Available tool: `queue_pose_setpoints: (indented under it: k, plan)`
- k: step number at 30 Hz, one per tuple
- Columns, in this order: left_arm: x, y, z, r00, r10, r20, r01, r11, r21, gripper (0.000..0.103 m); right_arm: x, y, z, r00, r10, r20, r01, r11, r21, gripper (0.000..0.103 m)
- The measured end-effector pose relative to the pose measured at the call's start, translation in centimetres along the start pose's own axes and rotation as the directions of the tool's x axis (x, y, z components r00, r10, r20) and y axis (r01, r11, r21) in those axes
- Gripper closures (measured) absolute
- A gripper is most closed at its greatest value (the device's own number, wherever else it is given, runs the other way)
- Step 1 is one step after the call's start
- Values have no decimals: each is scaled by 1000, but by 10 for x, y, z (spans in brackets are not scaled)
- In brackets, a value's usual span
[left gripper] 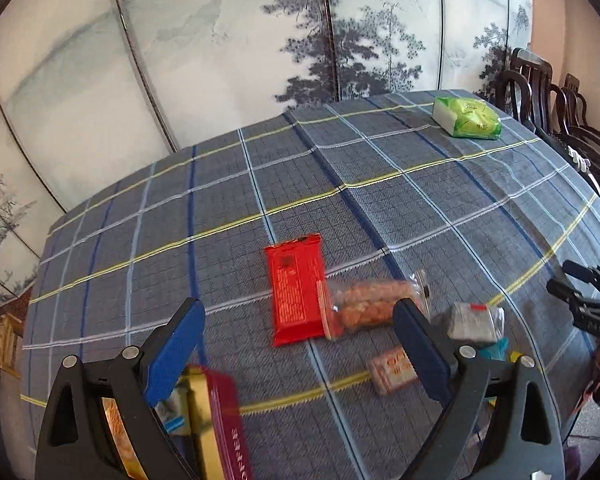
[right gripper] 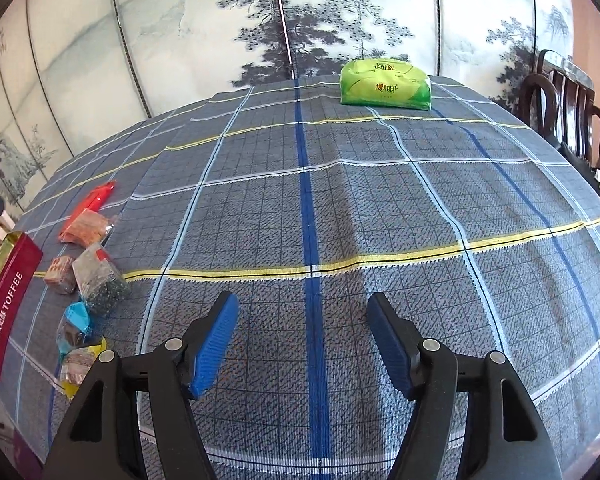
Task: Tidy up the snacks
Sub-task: 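Grasp the red rectangular snack packet with the left gripper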
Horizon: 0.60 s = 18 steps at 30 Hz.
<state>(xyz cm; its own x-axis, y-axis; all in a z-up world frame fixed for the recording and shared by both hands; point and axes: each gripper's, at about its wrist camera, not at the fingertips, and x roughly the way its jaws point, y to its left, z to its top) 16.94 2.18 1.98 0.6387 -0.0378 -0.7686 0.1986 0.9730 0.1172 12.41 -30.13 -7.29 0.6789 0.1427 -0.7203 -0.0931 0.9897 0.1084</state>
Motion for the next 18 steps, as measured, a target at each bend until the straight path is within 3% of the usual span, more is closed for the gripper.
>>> queue_pose_setpoints:
  k: [5, 7, 10, 12, 14, 15, 16, 18]
  plan:
    - [77, 2, 34, 984, -55, -167, 52, 998, -24, 11, 0, 1, -1, 1000, 15, -1, -15, 1000, -10, 34]
    - [104, 4, 37, 968, -56, -246, 46, 998, -44, 24, 0, 3, -1, 1000, 22, -3, -22, 1000, -20, 34]
    - [129, 5, 34, 947, -43, -319, 30, 999, -45, 29, 1, 3, 0, 1000, 31, -4, -31, 999, -24, 33]
    - [136, 5, 31, 943, -33, -330, 19, 999, -48, 29, 1, 3, 0, 999, 39, -4, -39, 999, -24, 33]
    - [134, 10, 27, 946, -73, -316, 49, 995, -85, 37, 1, 3, 0, 999, 45, -4, -45, 999, -22, 32]
    - [132, 12, 24, 946, -106, -307, 76, 991, -107, 53, 1, 3, 0, 999, 47, -4, -47, 999, -21, 32]
    - [129, 13, 22, 949, -117, -292, 85, 989, -121, 61, 1, 3, 0, 999, 48, -4, -48, 999, -19, 32]
    - [126, 12, 18, 954, -110, -280, 81, 990, -112, 63, 2, 3, 1, 999, 47, -3, -47, 999, -17, 32]
